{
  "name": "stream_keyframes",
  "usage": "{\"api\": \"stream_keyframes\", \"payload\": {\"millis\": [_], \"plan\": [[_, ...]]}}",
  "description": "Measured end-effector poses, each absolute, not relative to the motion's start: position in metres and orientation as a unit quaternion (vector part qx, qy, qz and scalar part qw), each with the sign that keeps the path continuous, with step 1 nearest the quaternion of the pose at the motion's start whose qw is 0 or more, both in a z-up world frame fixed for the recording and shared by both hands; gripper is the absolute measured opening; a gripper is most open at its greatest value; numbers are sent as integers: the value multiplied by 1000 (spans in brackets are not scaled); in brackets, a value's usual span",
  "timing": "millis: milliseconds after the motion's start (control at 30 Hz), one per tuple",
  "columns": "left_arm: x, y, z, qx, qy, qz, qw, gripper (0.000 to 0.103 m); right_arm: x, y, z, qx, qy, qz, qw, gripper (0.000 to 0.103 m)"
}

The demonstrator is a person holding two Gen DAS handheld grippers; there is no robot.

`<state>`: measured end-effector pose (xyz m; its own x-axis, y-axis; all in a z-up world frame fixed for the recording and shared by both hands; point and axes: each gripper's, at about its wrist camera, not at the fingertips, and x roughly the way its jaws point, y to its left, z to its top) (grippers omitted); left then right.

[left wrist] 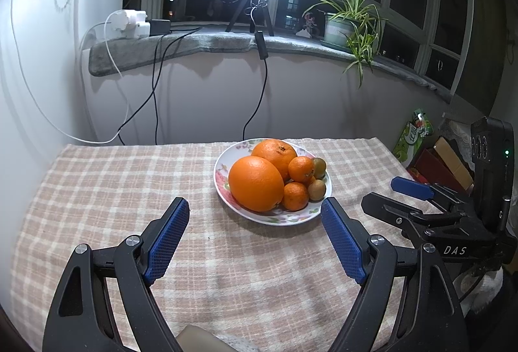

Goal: Organize fruits

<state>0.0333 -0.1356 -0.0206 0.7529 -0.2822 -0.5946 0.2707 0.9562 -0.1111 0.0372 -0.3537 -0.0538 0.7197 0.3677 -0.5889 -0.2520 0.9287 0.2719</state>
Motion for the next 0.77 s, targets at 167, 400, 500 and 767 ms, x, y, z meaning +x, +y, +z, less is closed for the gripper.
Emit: {"api": "stream_keyframes", "payload": {"millis": [167, 400, 500, 767], "plan": [[34, -135, -21, -9, 319, -147, 936, 84, 38, -354, -55, 88, 335, 168, 923, 99], [34, -135, -21, -9, 319, -147, 936, 84, 37, -354, -54, 89, 336, 167, 923, 99], [34, -135, -21, -8, 318, -146, 937, 84, 37, -354, -55, 89, 337, 167, 922, 99], [33, -135, -21, -10, 312, -146, 939, 84, 39, -355, -57, 91, 340, 166, 921, 99]]}}
